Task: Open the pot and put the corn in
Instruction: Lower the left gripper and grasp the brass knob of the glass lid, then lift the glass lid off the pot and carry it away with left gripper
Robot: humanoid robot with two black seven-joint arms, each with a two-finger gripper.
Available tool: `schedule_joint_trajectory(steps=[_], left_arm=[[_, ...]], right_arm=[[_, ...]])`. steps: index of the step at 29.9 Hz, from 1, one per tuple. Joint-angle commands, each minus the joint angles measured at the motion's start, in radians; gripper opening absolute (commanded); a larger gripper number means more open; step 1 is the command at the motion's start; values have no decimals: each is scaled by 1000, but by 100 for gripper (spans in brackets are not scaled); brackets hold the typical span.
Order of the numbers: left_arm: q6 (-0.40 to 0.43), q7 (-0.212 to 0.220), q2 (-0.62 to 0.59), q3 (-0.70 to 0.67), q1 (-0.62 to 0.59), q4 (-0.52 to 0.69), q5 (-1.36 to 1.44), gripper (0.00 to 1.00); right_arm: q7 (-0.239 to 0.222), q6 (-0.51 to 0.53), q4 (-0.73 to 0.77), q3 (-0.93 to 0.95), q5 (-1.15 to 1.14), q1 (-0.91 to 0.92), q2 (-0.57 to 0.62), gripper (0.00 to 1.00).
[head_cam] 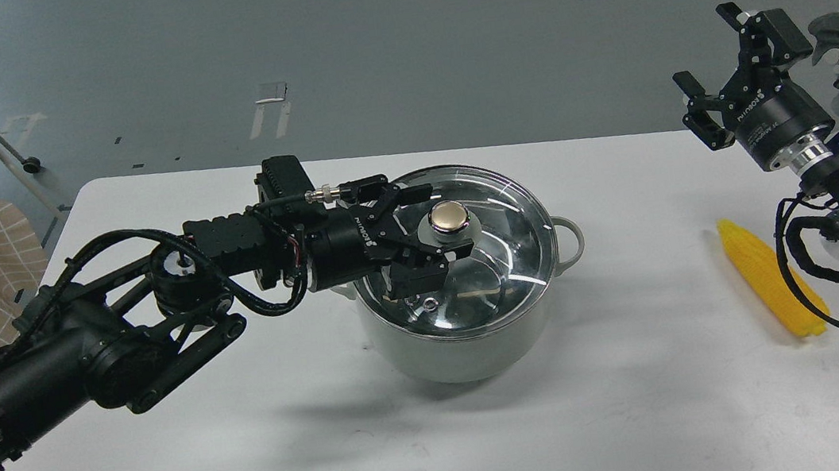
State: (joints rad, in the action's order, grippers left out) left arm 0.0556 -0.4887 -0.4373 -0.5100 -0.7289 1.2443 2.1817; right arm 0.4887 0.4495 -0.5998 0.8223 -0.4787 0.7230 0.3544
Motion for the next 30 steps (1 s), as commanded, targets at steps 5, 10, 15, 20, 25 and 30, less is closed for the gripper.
schedule_joint_trajectory(steps=[5, 10, 15, 20, 25, 30], left_arm=[[-2, 0, 2, -1, 0, -2, 0, 82], [-3, 0, 8, -2, 0, -22, 0, 82], [-3, 0, 17, -2, -3, -26, 0, 82], [-3, 0, 17, -2, -3, -26, 0, 71], [-3, 0, 17, -2, -4, -26, 0, 56], [-3, 0, 17, -2, -3, -26, 0, 51]], right_arm=[[0, 0, 0, 0, 0, 0, 0, 100], [0, 0, 0, 0, 0, 0, 0, 100], [0, 2, 0, -2, 0, 0, 0, 100], [0, 0, -1, -2, 0, -2, 0, 100], [0, 2, -1, 0, 0, -2, 0, 100], [0, 2, -1, 0, 0, -2, 0, 100]])
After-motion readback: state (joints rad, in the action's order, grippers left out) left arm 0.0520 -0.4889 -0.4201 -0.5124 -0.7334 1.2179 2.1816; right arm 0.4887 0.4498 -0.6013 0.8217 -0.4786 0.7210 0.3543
